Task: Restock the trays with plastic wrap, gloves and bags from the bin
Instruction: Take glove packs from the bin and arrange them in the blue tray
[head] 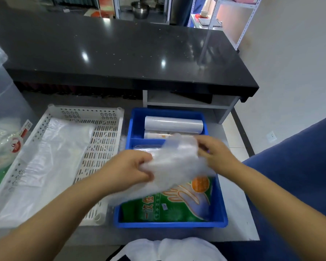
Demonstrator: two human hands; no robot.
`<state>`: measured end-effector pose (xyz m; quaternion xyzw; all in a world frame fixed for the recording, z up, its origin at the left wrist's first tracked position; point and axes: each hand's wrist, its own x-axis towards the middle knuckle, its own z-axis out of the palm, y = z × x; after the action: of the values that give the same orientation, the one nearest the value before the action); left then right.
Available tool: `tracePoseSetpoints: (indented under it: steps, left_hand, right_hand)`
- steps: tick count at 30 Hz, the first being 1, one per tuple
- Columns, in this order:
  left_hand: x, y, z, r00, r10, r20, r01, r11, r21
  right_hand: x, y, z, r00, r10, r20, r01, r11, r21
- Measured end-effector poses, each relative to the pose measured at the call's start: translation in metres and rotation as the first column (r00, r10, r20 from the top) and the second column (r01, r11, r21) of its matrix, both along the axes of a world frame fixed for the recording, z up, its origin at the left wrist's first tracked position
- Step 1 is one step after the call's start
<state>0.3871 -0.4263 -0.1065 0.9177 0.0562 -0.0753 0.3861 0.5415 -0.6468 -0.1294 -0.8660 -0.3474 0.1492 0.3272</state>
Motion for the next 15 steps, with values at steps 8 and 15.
tracePoseSetpoints:
  steps: [8,15]
  left_hand:
    - [0.001,-0.062,-0.057,0.962,-0.263,-0.069,0.26,0.819,0.511]
    - [-0.008,-0.064,-0.064,0.958,-0.284,0.044,0.219,0.822,0.526]
  right_hand:
    - [-0.027,-0.03,0.012,0.988,-0.024,-0.153,0.051,0.984,0.171]
    - [-0.07,-0.035,-0.02,0.742,0.468,0.48,-0.38,0.884,-0.273]
